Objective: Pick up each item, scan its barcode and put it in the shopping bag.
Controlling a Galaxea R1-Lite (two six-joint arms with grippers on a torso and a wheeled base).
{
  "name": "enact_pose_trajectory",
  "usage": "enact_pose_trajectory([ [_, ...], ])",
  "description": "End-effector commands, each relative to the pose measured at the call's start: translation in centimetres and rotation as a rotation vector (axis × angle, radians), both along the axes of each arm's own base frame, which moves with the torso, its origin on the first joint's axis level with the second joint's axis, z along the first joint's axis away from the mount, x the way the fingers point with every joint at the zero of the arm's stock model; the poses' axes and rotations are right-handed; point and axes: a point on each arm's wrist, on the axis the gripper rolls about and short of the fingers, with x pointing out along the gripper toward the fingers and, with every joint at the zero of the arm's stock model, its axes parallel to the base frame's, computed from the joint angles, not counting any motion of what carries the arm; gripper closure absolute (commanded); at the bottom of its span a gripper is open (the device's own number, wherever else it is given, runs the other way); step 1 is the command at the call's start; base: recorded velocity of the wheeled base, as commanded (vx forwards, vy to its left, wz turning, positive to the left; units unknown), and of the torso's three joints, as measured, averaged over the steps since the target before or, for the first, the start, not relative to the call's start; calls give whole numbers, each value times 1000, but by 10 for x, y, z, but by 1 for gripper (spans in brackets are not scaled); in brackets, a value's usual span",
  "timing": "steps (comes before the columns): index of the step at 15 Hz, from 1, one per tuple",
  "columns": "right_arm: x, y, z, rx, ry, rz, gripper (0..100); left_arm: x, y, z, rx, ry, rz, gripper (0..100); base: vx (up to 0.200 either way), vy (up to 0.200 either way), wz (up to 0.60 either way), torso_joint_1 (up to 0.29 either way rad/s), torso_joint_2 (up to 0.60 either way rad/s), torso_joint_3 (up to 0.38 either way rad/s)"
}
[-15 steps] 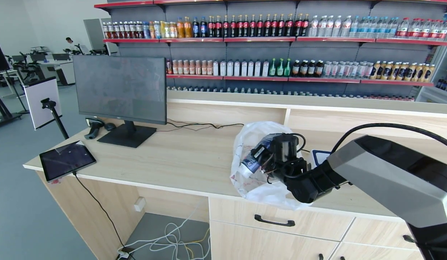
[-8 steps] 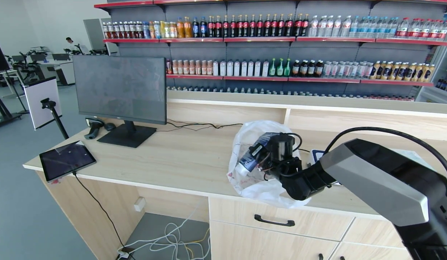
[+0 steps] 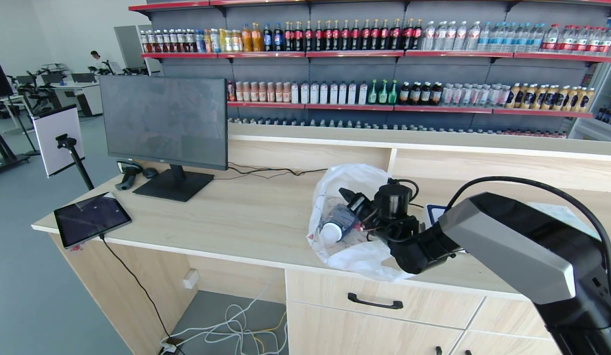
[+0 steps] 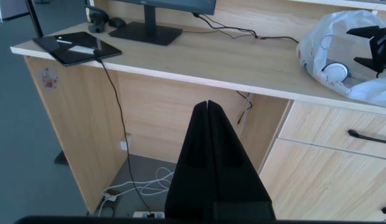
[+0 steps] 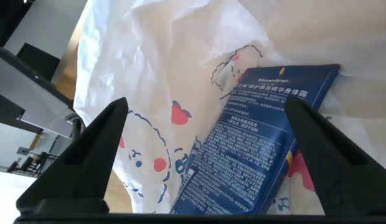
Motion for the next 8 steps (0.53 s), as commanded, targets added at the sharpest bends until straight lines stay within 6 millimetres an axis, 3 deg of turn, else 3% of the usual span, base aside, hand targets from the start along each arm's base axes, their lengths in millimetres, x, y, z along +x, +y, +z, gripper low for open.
enact_pose_trajectory([
  [1,4,-12,-1,-14,-21,-21,0,0,0,0,-1,0,1,100,0,0,0,0,0,0],
  [3,3,-16,3,-51,-68,-17,0,0,0,0,-1,0,1,100,0,0,0,0,0,0],
  [8,-10,-17,66,-176,-264,68,0,0,0,0,-1,3,1,100,0,0,0,0,0,0],
])
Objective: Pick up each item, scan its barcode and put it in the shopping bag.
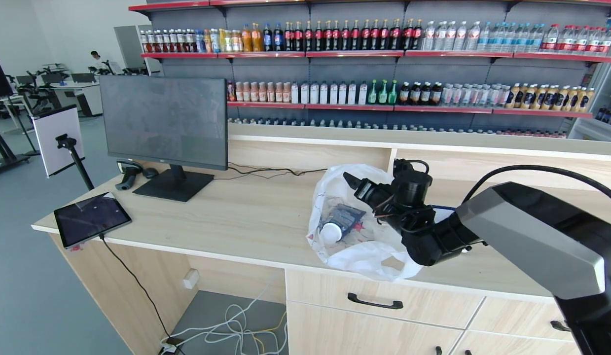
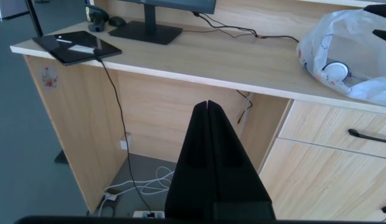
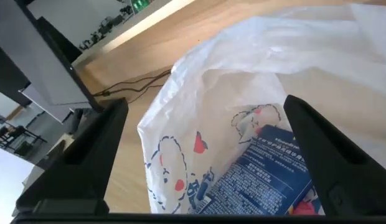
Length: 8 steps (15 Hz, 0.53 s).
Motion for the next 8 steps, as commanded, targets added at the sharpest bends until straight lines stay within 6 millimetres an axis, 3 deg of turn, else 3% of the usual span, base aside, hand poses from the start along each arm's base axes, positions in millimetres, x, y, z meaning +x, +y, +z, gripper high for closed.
enact_pose_trajectory([
  [1,-16,-4,43,-8,-75,15,0,0,0,0,-1,0,0,100,0,0,0,0,0,0],
  [2,-23,-5,51,-31,-96,18,0,0,0,0,-1,0,0,100,0,0,0,0,0,0],
  [3,-43,-12,69,-65,-158,14,0,0,0,0,-1,0,0,100,0,0,0,0,0,0],
  [5,-77,-25,80,-121,-199,42,0,0,0,0,-1,0,0,100,0,0,0,0,0,0],
  [8,-162,-50,92,-259,-314,150,0,0,0,0,-1,0,0,100,0,0,0,0,0,0],
])
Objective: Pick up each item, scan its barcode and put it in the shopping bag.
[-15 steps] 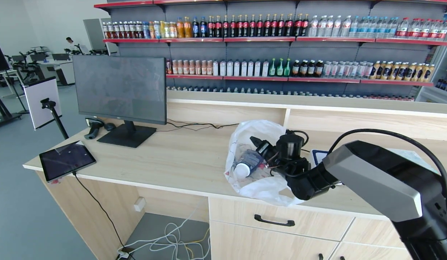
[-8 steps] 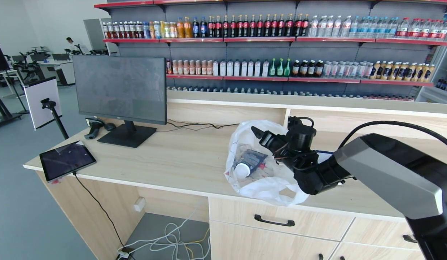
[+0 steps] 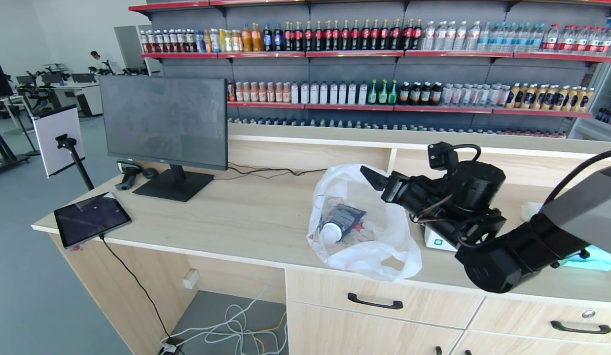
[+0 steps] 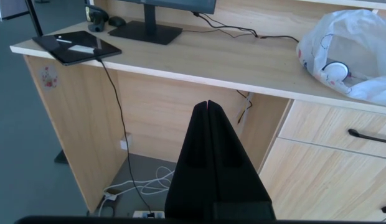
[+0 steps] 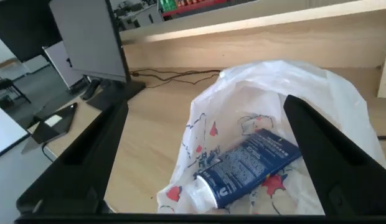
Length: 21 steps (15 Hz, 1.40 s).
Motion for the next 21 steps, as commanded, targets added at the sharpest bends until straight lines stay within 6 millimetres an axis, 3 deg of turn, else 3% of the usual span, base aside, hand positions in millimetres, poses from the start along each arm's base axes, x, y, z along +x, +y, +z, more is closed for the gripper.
enact_pose_trajectory([
  [1,-84,-25,32,-81,-158,61,0,0,0,0,-1,1,0,100,0,0,0,0,0,0],
  [2,-103,-28,32,-113,-182,70,0,0,0,0,1,1,0,100,0,0,0,0,0,0],
  [3,-105,-29,32,-121,-186,68,0,0,0,0,1,1,0,100,0,0,0,0,0,0],
  [5,-143,-30,31,-210,-257,99,0,0,0,0,6,1,0,100,0,0,0,0,0,0],
  [7,-162,-41,18,-232,-192,62,0,0,0,0,7,1,0,100,0,0,0,0,0,0],
  [10,-159,-64,22,-222,-193,-41,0,0,0,0,6,1,0,100,0,0,0,0,0,0],
  [16,-160,-65,22,-222,-188,-47,0,0,0,0,4,1,0,100,0,0,0,0,0,0],
  [21,-162,-66,19,-227,-176,-43,0,0,0,0,1,1,0,100,0,0,-600,5,2,3],
])
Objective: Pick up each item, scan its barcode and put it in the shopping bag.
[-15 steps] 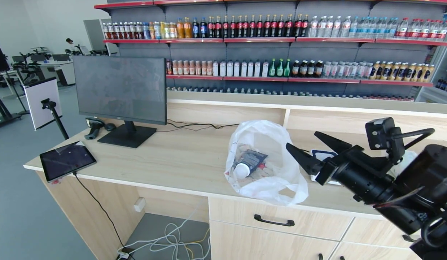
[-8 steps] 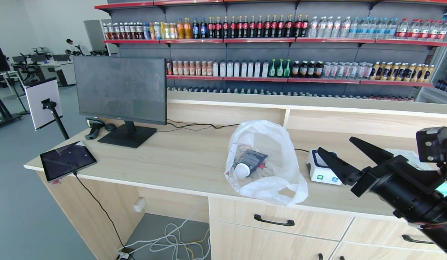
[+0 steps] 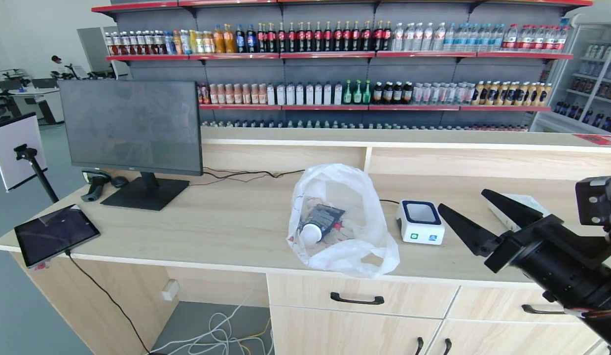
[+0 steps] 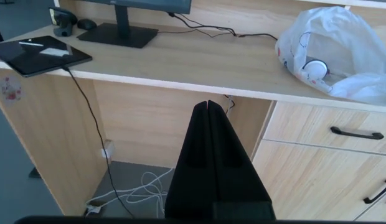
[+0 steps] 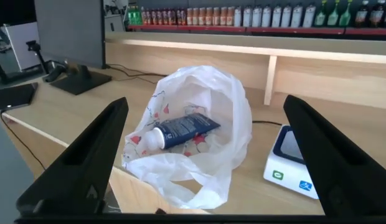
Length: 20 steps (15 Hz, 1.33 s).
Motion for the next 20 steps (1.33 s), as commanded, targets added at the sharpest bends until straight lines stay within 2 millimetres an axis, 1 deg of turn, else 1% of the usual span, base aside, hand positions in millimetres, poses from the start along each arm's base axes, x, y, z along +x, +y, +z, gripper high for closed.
enact_pose_trajectory([
  [1,1,0,-1,-3,6,1,0,0,0,0,0,-1,1,100,0,0,-600,2,7,-2],
  [3,1,0,-1,-3,6,1,0,0,0,0,1,-1,1,100,0,0,-600,5,2,0],
  [8,-2,-1,-1,-14,-3,-1,0,0,0,0,1,-1,1,100,0,0,0,0,0,0],
  [11,-8,-3,-5,-35,9,-5,0,0,0,0,1,-1,1,100,0,0,0,0,0,0],
  [12,-7,-3,-4,-41,3,-6,0,0,0,0,0,0,1,100,0,0,0,0,0,0],
  [13,-4,-2,3,-39,-33,-9,0,0,0,0,1,0,1,100,0,0,0,0,0,0],
  [16,-11,-6,1,-48,-32,-20,0,0,0,0,1,0,1,100,0,-200,0,-2,4,1],
  [20,-9,-7,2,-44,-35,-27,0,0,0,0,0,0,1,100,0,-200,0,5,6,1],
])
